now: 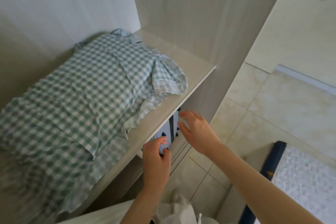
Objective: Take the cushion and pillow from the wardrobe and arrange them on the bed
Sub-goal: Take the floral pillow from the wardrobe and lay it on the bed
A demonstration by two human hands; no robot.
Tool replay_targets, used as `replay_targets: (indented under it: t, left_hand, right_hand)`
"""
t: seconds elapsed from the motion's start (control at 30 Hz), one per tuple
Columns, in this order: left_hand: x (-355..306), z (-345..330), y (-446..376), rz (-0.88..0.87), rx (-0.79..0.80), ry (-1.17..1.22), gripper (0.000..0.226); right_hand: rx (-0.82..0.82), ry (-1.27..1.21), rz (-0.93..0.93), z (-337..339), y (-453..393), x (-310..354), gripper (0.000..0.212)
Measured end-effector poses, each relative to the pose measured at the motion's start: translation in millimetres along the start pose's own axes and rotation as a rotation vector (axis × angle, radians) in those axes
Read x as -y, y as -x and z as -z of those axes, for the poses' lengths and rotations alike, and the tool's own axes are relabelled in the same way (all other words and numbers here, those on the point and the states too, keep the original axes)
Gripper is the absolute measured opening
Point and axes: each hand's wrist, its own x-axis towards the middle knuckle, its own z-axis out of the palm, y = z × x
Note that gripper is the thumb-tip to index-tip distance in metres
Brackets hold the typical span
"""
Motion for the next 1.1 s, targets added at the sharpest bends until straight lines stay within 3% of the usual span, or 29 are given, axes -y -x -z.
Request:
replay_targets:
  t: [0.17, 0.5, 0.7, 0.8, 0.93, 1.0, 1.1]
  left_hand:
    - [3.3, 10.5, -33.8, 0.051, -0.110, -0.025, 0.032]
    - [8.8, 30.1, -100.6, 0.071, -0.489, -0.351, 0.040]
    - [19.1, 31.6, -134.1, 0.296, -0.402, -0.701, 0.074]
    - [27.3, 31.5, -144.2, 0.305, -0.477, -0.766, 0.063]
    - [30.1, 38.5, -155.8, 0.307, -0.523, -0.809, 0.052]
    - [29.7, 40.5, -155.4, 0.281, -0.537, -0.830, 0.047]
    - [26.8, 44.7, -155.1, 0.244, -0.559, -0.825, 0.037]
  right_hand:
    - [0.051, -0.051, 0.101, -7.5, -46.1, 19.8, 0.039]
    - [0.193, -0.007, 0.538, -10.3, -159.4, 49.5, 0.049]
    - [0.263, 0.175, 0.741, -15.1, -230.6, 47.2, 0.051]
    - [0.272, 0.205, 0.820, -18.5, -252.5, 52.9, 0.050]
    - [0.290, 0.314, 1.058, -38.6, -249.9, 63.5, 0.049]
    - [0.342, 0.416, 1.049, -50.7, -242.5, 59.9, 0.056]
    - [0.310, 0.380, 0.993, -56.4, -237.3, 52.6, 0.055]
